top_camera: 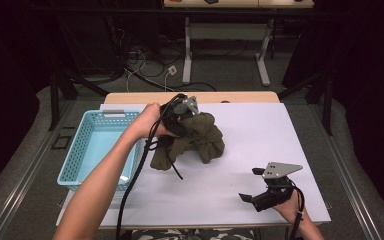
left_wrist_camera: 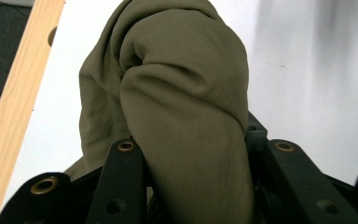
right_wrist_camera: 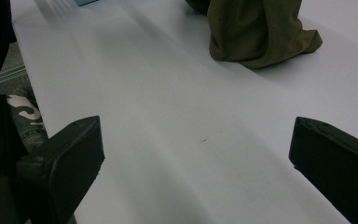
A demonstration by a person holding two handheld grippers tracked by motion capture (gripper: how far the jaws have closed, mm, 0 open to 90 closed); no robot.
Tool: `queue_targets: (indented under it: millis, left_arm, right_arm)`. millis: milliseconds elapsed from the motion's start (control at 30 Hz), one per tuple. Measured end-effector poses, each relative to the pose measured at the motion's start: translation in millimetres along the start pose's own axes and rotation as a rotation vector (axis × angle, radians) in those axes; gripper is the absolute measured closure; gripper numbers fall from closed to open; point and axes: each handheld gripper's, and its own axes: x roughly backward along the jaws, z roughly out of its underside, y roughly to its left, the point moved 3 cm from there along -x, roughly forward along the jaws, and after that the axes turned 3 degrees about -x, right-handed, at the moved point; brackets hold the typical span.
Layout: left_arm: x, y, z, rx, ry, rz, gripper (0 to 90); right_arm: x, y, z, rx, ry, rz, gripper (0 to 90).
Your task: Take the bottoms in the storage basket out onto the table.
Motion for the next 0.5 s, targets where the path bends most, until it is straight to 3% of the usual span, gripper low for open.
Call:
queue_targets:
  millis: [500]
  left_arm:
    - [-16.5, -4.6, 2.2, 0.011, 0.009, 0.012, 63.4]
  right_arm:
    - [0.5, -0.1, -0.1, 0.002, -0.005, 0.001, 2.9]
